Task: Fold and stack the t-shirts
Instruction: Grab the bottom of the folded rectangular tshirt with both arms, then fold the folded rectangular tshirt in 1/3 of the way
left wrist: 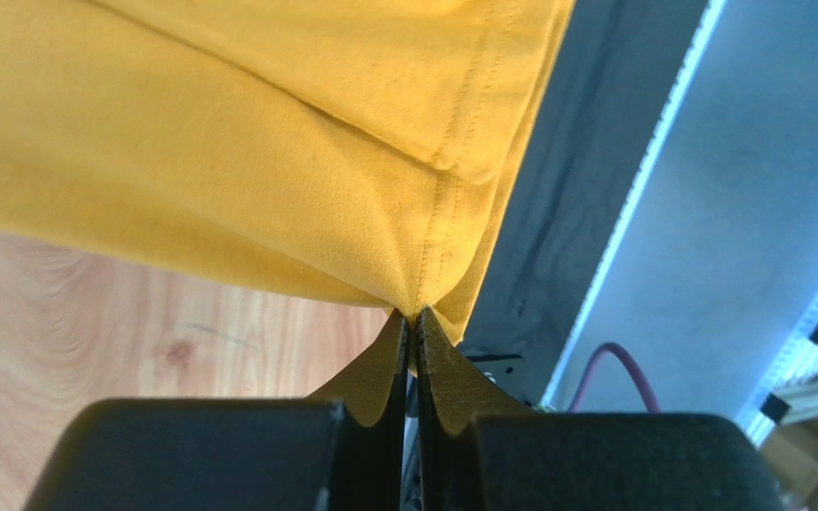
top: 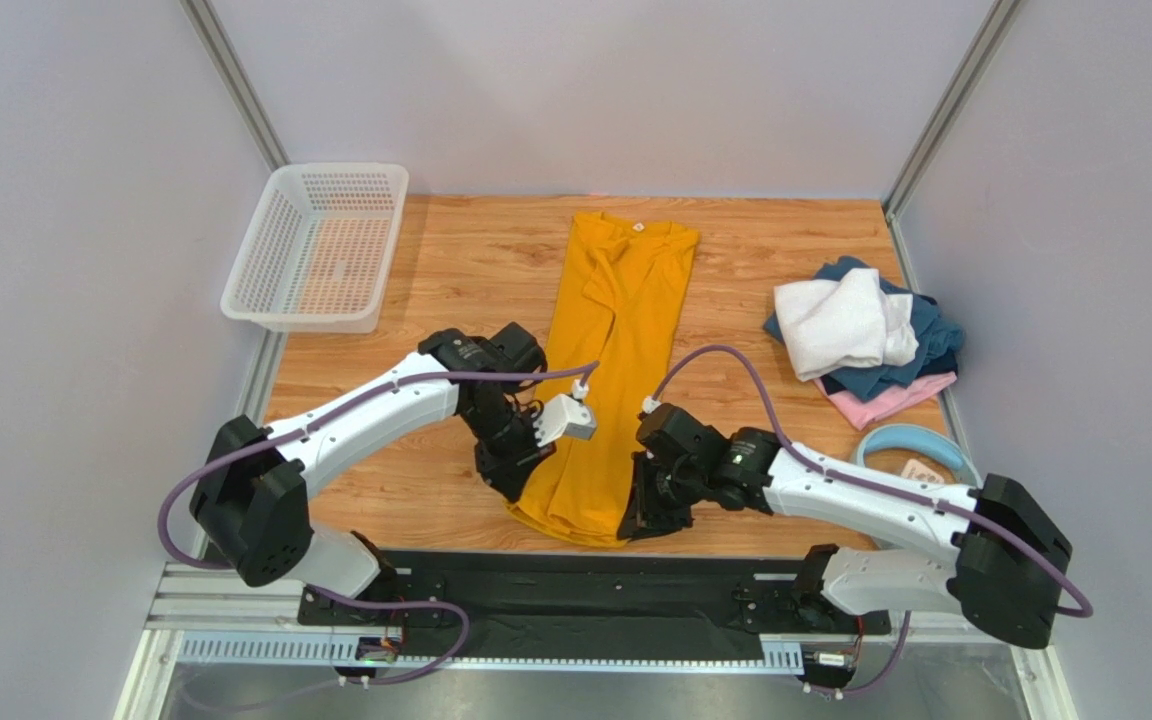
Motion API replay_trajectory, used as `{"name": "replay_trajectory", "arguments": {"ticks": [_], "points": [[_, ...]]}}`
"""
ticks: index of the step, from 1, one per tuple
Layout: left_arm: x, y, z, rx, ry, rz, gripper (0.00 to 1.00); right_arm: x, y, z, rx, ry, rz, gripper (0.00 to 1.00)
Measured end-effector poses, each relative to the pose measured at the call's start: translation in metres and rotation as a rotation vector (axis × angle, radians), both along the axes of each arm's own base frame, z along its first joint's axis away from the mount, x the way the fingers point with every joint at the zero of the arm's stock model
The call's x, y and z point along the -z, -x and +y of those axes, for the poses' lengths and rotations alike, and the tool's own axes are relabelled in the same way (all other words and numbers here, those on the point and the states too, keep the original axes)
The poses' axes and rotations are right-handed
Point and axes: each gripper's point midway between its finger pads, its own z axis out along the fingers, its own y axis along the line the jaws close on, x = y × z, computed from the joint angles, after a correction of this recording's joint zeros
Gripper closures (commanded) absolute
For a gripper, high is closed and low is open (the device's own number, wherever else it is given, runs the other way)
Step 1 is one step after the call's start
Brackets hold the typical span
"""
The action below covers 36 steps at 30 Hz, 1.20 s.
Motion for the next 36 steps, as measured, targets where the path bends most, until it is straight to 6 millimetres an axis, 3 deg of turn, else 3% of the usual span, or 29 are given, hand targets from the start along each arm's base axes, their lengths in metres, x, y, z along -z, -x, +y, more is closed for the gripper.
{"name": "replay_trajectory", "arguments": {"ticks": [7,12,20,24,29,36], "points": [[0.0,0.031,-0.004,0.095,-0.033,0.065,0.92,-0.016,0.008,-0.005,0.0,-0.018,0.0,1.0],[0.001,0.045,-0.007,0.128,-0.046,0.11,0.92,-0.035,0.012,0.006,-0.025,-0.047,-0.009,1.0],[-0.01,0.047,-0.009,0.122,-0.041,0.124,0.94,-0.068,0.011,0.017,-0.051,-0.081,-0.048,1.0],[-0.027,0.021,-0.019,0.074,0.004,0.053,0.94,-0.072,-0.003,0.011,-0.023,-0.07,-0.068,1.0],[-0.05,-0.043,-0.029,-0.052,0.047,-0.022,0.95,-0.068,-0.036,-0.005,0.06,-0.049,-0.09,1.0],[-0.039,-0.122,-0.036,-0.172,0.022,-0.023,0.95,-0.07,-0.098,-0.021,0.151,-0.03,-0.125,1.0]]}}
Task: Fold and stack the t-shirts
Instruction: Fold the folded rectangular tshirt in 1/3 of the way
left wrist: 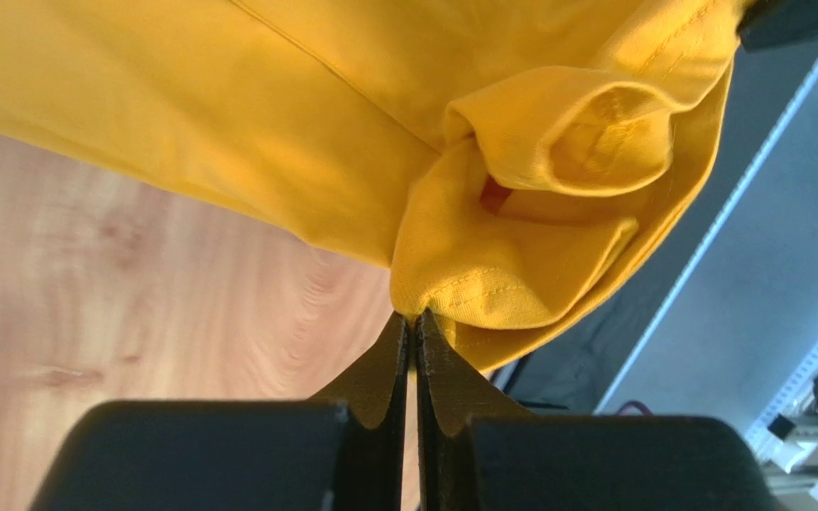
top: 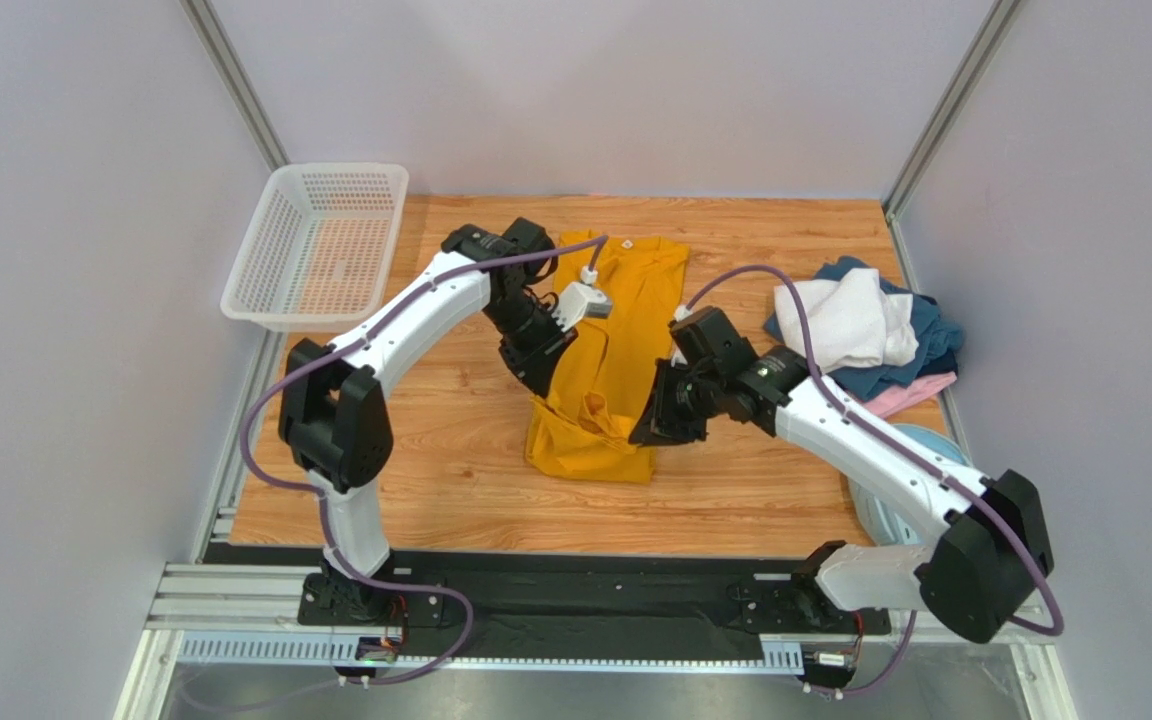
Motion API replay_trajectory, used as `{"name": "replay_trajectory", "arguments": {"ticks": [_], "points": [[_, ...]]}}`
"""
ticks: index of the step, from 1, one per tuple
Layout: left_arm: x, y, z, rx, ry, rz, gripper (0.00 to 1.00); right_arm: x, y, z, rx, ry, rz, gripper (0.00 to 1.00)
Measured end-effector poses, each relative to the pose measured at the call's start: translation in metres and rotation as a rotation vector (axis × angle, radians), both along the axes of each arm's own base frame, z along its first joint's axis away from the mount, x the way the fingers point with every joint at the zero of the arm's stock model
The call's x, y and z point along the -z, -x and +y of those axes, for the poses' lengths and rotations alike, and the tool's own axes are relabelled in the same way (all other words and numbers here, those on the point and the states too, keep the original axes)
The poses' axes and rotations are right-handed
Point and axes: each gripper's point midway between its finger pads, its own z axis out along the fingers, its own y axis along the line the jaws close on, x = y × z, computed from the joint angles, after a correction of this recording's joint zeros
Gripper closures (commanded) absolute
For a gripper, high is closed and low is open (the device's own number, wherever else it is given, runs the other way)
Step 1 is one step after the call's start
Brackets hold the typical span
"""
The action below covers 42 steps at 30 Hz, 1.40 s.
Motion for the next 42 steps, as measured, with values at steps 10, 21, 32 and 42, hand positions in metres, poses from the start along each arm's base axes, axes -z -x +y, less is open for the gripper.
{"name": "replay_trajectory", "arguments": {"ticks": [10,21,32,42], "points": [[-0.012,-0.067,-0.029,-0.023,0.012,-0.089,0.96,0.004,-0.078,0.009,0.008,-0.019,-0.028,1.0],[0.027,-0.122,-0.024,-0.08,-0.086,-0.124,0.97,0.006,-0.151,-0.019,0.088,-0.033,-0.06,1.0],[0.083,-0.19,-0.011,-0.201,-0.208,-0.201,0.41,0.097,-0.202,-0.019,0.075,0.002,0.111,0.44],[0.039,-0.221,0.014,-0.334,-0.21,-0.35,0.15,0.066,-0.257,-0.04,0.103,0.099,0.013,0.31]]}}
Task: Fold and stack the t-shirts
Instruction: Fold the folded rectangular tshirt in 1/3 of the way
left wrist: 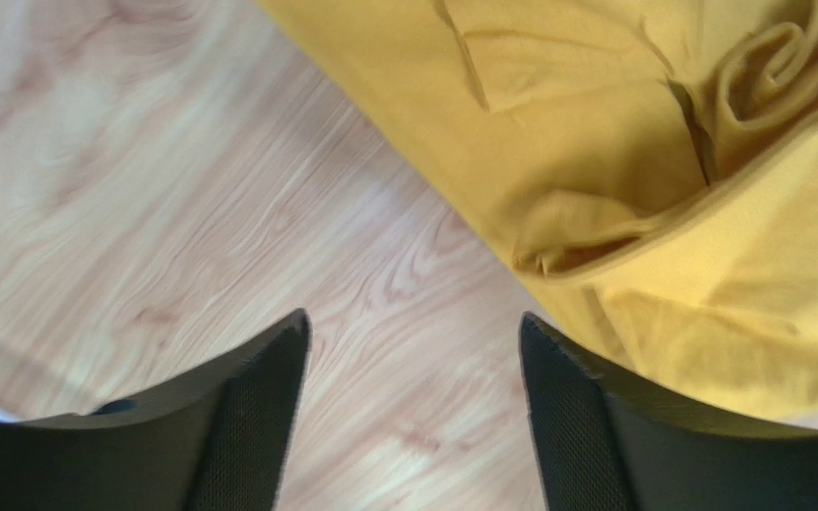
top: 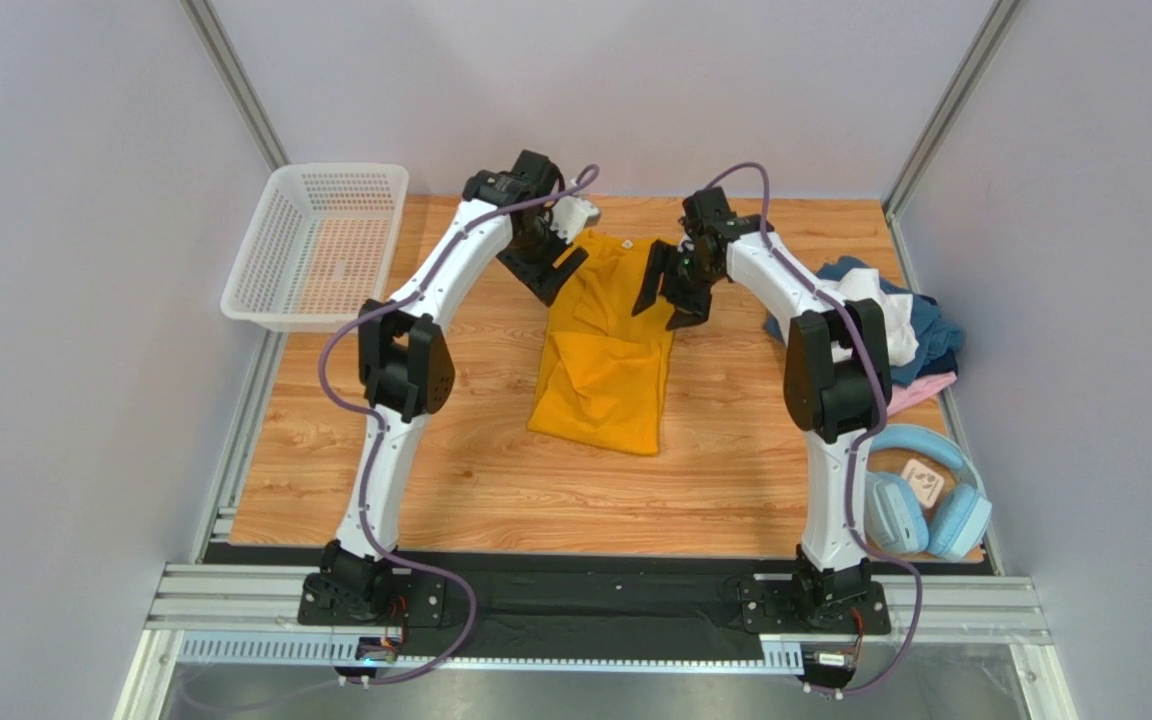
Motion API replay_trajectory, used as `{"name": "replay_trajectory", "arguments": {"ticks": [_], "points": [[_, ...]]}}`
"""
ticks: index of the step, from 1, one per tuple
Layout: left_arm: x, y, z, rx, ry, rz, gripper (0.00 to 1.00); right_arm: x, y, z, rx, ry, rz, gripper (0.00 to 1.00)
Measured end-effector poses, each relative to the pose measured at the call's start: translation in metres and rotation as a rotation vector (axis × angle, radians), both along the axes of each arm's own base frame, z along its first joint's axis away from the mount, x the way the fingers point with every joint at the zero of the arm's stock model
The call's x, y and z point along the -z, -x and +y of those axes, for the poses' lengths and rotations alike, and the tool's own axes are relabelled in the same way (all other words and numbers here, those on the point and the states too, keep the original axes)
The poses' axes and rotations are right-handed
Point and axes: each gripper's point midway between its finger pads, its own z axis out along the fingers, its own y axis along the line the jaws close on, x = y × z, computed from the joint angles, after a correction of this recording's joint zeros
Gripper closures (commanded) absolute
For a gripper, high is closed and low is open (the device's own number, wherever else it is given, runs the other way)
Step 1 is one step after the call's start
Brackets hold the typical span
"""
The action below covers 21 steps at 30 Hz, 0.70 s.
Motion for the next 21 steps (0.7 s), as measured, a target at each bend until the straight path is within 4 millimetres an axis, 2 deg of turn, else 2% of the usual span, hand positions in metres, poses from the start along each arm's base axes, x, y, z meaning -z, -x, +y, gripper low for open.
{"name": "replay_trajectory", "arguments": {"ticks": [2,4,5,8,10,12,13,15,18,21], "points": [[-0.022,0.008,0.004,-0.009,0.027,-0.017,0.1,-0.013,-0.012,-0.011,0.02,0.058,-0.049,0.3],[-0.043,0.032,0.006,0.001,0.073,0.001,0.08,-0.025,-0.018,-0.023,0.04,0.113,-0.085,0.3],[-0.053,0.05,0.007,0.014,0.103,0.006,0.08,-0.031,-0.016,-0.026,0.045,0.122,-0.092,0.32],[-0.079,0.125,0.001,0.106,0.199,0.05,0.08,-0.047,0.001,-0.025,0.031,0.077,-0.106,0.35],[-0.089,0.167,-0.012,0.187,0.276,0.074,0.08,-0.058,0.017,-0.012,-0.006,-0.006,-0.095,0.36],[-0.088,0.197,-0.026,0.256,0.345,0.11,0.11,-0.064,0.025,0.007,-0.051,-0.098,-0.086,0.36],[-0.084,0.204,-0.031,0.272,0.368,0.134,0.12,-0.064,0.028,0.017,-0.076,-0.143,-0.077,0.37],[-0.071,0.205,-0.038,0.278,0.395,0.175,0.13,-0.057,0.035,0.036,-0.112,-0.212,-0.038,0.37],[-0.038,0.19,-0.048,0.255,0.399,0.23,0.17,-0.035,0.039,0.061,-0.148,-0.308,0.038,0.36],[-0.009,0.179,-0.051,0.231,0.382,0.271,0.19,-0.009,0.045,0.076,-0.162,-0.359,0.129,0.37]]}}
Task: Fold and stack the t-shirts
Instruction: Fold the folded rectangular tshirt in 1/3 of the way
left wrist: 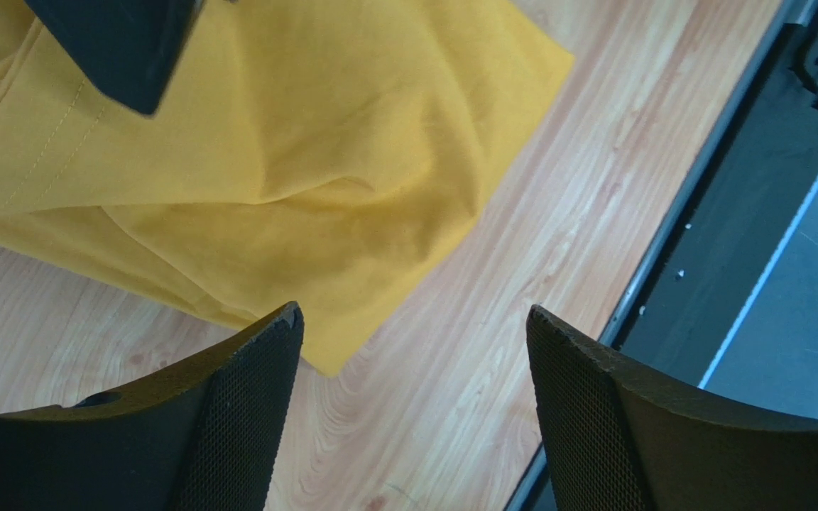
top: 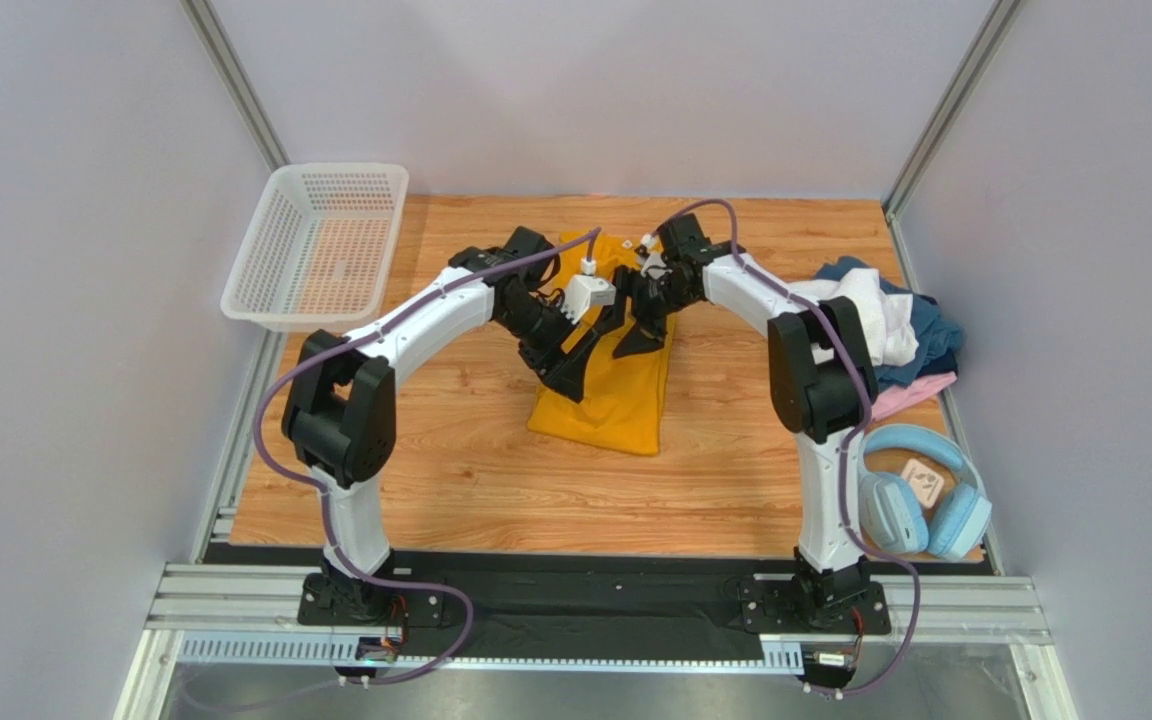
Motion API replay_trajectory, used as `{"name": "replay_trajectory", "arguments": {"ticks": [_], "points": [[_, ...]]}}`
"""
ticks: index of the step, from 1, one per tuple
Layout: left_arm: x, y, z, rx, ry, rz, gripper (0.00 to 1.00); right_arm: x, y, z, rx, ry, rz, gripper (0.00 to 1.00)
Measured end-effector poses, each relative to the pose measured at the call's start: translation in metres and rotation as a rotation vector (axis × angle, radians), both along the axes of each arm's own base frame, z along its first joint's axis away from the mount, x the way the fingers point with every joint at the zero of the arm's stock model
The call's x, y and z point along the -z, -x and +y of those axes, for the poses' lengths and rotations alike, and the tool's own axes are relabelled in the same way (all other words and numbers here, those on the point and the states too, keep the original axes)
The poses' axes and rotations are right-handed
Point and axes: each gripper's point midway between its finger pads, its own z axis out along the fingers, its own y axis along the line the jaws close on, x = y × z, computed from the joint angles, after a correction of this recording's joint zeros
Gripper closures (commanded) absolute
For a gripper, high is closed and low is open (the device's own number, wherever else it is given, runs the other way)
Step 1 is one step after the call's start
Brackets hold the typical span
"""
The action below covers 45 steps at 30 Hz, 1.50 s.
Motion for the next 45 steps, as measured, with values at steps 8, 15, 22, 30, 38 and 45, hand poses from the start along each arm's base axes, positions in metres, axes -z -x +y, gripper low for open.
{"name": "replay_trajectory", "arguments": {"ticks": [8,15,22,30,38,45], "points": [[0.023,-0.002,0.001,-0.004,-0.018,0.018,0.21,0.027,-0.01,0.02,-0.007,-0.054,0.096,0.39],[0.034,0.003,0.005,-0.002,-0.038,0.037,0.22,0.045,-0.04,0.009,0.053,-0.008,0.071,0.42],[0.056,0.007,0.006,0.005,-0.074,0.079,0.24,0.051,-0.055,-0.018,0.123,0.013,0.074,0.42],[0.088,0.01,0.01,0.016,-0.161,0.109,0.28,0.049,-0.058,-0.022,0.136,-0.001,0.077,0.36],[0.088,0.018,0.021,0.026,-0.179,0.07,0.29,0.018,-0.063,-0.052,0.177,0.129,-0.03,0.29],[0.079,0.044,0.043,0.025,-0.229,0.097,0.29,-0.067,0.011,-0.117,0.277,0.231,-0.208,0.29]]}}
